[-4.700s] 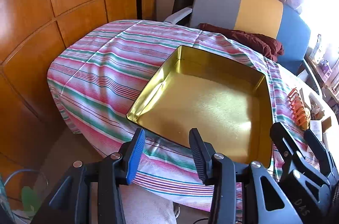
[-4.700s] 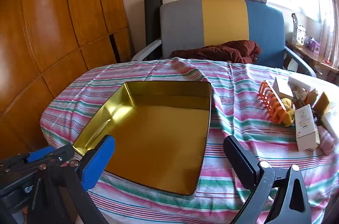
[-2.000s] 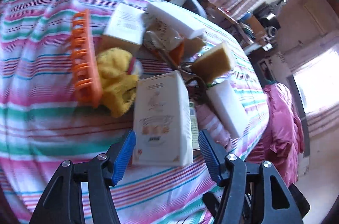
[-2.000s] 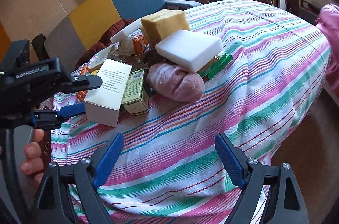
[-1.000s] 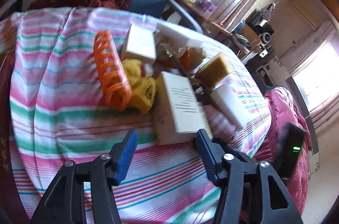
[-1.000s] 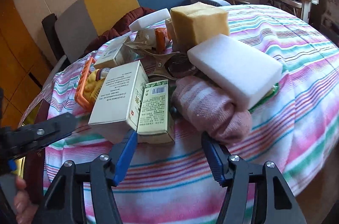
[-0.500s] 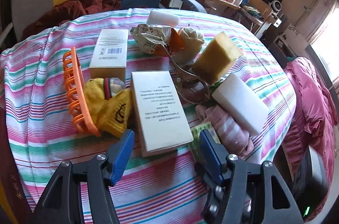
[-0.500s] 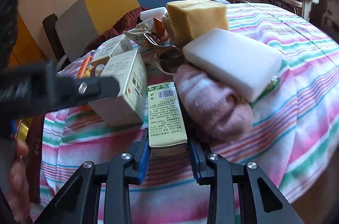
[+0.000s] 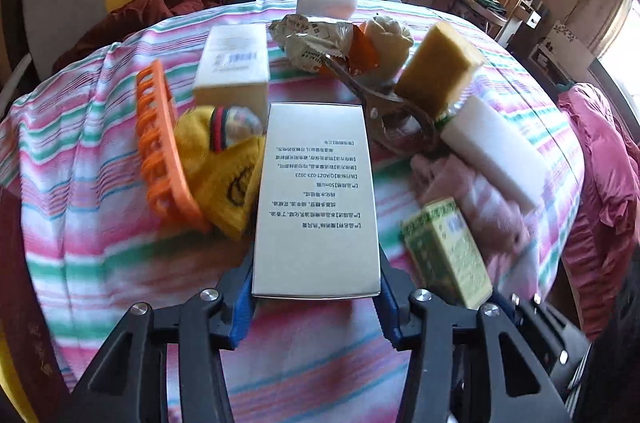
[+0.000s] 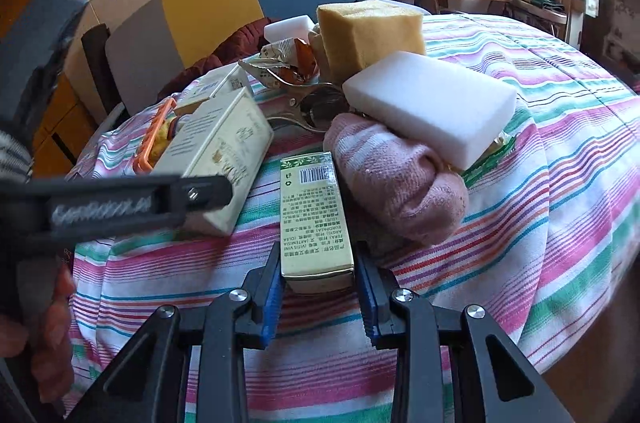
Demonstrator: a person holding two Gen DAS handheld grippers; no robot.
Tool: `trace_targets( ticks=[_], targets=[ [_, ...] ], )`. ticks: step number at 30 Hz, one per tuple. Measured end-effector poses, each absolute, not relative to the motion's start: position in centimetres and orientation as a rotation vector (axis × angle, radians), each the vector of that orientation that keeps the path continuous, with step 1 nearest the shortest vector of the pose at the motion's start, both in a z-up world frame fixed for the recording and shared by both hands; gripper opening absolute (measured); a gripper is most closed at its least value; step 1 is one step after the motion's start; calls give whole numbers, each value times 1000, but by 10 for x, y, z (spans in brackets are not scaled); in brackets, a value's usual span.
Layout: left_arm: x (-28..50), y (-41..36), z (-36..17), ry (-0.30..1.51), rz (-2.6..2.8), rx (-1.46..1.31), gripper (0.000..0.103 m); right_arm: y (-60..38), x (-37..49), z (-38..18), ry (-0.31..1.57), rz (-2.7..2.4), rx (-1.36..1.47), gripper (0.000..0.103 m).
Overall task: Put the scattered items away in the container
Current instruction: 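Carry the white box and green box over the gold tray with both tools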
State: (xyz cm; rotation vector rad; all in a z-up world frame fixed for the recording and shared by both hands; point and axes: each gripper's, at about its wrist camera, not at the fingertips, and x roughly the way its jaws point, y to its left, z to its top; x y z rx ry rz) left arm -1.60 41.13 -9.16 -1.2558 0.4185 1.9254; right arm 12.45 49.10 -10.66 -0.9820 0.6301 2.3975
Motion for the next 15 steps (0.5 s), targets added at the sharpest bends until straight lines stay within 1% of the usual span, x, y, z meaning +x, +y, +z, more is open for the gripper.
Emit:
trace_targets(
  ticks=[7,15],
  targets=[
    [7,344,-89,373,1937,-1264,51,473,124,-98,710,2396,-1035,33],
    [23,264,-88,310,1991,-1308,51,416,127,-96,675,2464,-1138,32]
  ],
)
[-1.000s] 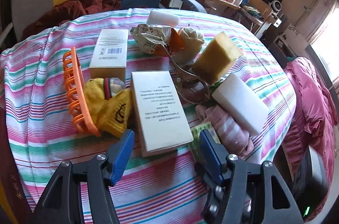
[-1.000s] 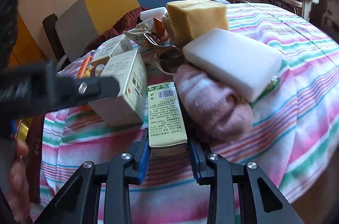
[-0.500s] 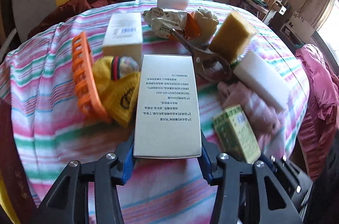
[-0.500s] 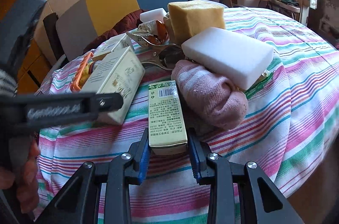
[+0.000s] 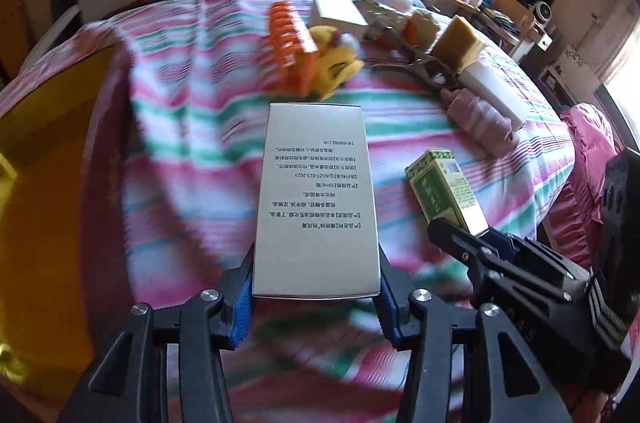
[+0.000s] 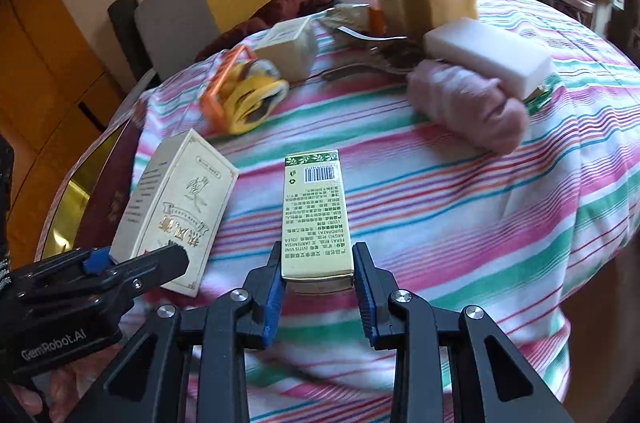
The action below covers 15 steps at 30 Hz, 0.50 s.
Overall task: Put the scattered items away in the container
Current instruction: 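Carry the white box and green box over the gold tray with both tools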
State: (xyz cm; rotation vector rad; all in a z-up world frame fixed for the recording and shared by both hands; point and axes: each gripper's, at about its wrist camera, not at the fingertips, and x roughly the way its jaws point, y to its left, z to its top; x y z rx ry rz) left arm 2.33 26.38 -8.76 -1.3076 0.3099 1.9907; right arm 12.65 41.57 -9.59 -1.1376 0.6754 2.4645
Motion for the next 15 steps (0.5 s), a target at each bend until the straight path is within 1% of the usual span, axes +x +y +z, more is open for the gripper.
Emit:
trace_targets(
  ticks=[5,6,7,9,10,12,13,14,15],
  targets=[
    [20,245,-84,263,1998,-1318,52,395,127,-98,641,2473,-1173,34],
    [19,244,-84,252,1994,-1323,54,396,127,-96,657,2475,-1174,38],
    [17,245,-82,242,1989,-1325,55,398,127,-94,665,2476,-1171,47],
    [14,249,-80,247,1986,-1315,56,400,127,-86,645,2470,-1154,57],
    [12,252,-79,255,1990,-1312,56,400,127,-83,636,2475,-1148,60],
    [7,259,-80,267,1970,-1310,53,401,120,-78,595,2474,-1171,59],
    [5,261,-81,278,1964,-1310,52,401,116,-79,568,2461,-1195,57],
    [3,262,-82,281,1964,-1318,52,401,112,-80,546,2444,-1226,52],
    [1,262,-83,273,1958,-1322,51,402,109,-83,536,2434,-1256,35]
  ],
)
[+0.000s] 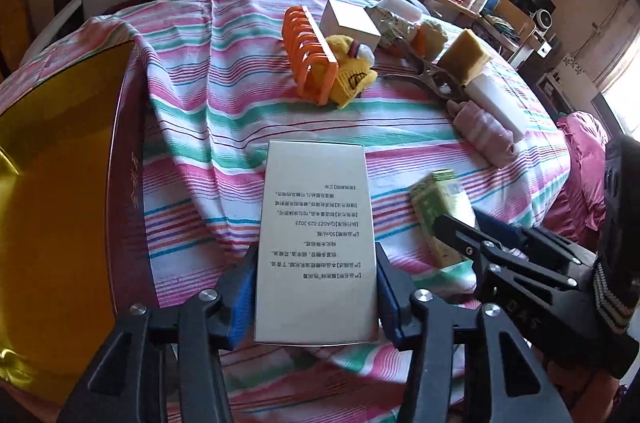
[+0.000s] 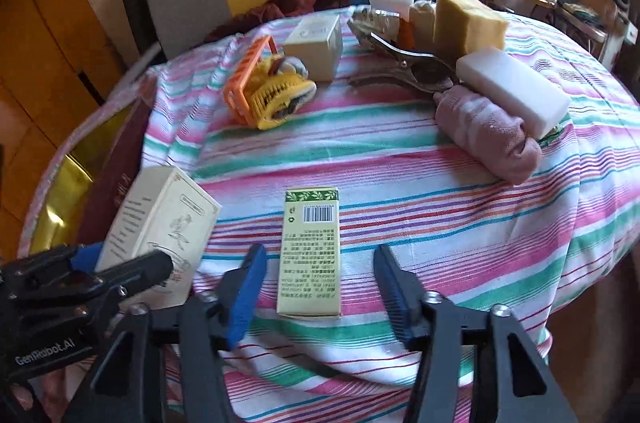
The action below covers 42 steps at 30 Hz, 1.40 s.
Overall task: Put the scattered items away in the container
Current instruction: 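Carry the white box and green box over the gold tray with both tools, then open both tools to drop the two boxes into the gold tray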
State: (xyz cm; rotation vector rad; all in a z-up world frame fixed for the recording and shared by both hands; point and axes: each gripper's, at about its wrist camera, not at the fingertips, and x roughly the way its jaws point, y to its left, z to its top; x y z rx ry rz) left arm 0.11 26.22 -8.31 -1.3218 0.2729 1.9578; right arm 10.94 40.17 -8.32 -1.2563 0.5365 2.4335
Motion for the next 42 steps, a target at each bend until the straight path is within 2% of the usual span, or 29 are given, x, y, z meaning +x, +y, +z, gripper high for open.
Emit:
trace_targets(
  ticks=[1,9,15,20,28,34,37,38,40,42],
  targets=[
    [0,260,-82,262,1953,-1320,51,402,108,-85,531,2428,-1279,31],
    [-12,222,-56,157,1981,-1282,51,387,102,-52,560,2500,-1211,31],
    [-41,164,-24,22,2061,-1256,50,347,63,-17,581,2651,-1190,31],
    [-77,108,-11,-16,2171,-1266,50,290,9,3,554,2804,-1238,31],
    [-161,49,-46,50,2305,-1402,50,211,-98,-33,592,2785,-1511,31],
    [-205,30,-67,135,2346,-1448,51,181,-160,-66,630,2711,-1582,31],
    [-225,21,-69,118,2392,-1468,52,178,-183,-80,736,2701,-1547,33],
    [-229,15,-65,74,2399,-1460,56,178,-188,-83,762,2698,-1544,35],
    [-230,2,-57,-7,2423,-1445,59,180,-190,-84,817,2695,-1527,48],
    [-228,-6,-49,-56,2450,-1413,59,186,-181,-80,879,2722,-1487,55]
  ],
)
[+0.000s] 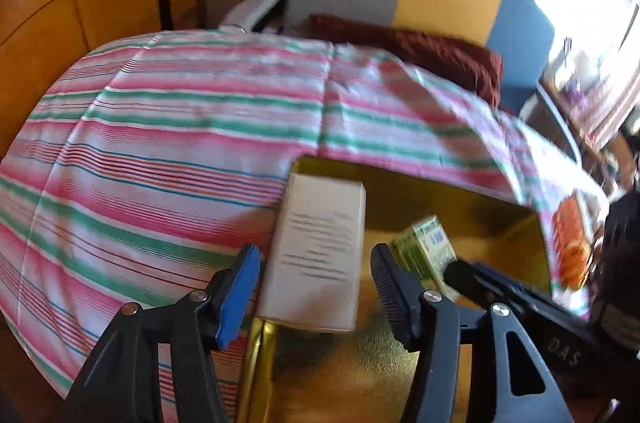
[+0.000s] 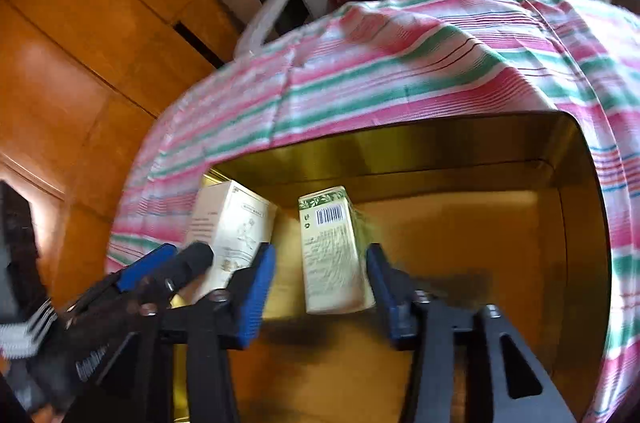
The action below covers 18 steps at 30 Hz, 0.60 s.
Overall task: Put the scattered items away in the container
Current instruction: 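Open both tools to drop the two boxes into the gold tray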
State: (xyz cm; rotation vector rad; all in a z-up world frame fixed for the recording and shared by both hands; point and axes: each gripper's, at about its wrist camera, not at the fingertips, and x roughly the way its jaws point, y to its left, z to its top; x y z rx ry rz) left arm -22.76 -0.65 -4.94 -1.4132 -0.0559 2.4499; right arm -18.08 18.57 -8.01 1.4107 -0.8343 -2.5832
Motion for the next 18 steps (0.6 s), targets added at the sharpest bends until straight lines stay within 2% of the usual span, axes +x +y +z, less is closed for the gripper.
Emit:
trace_targets(
  ticks=[3,5,7,8,11,18],
  targets=[
    [-216,-15,-43,-53,2467,-1389,58,191,-165,-75,-823,-2595,1402,55],
    [-207,-14,-44,-10,2475,-1405,55,190,-163,-75,-766,-2603,1442,50],
    [-199,-11,-48,16,2460,-1424,53,190,-165,-79,-726,-2603,1481,36],
    [-195,-11,-50,20,2453,-1437,49,191,-167,-82,-735,-2590,1497,34],
    [-182,-18,-50,-54,2458,-1424,48,187,-177,-94,-759,-2525,1535,24],
    [-161,-33,-51,-249,2464,-1398,49,162,-205,-105,-712,-2499,1490,24]
  ],
)
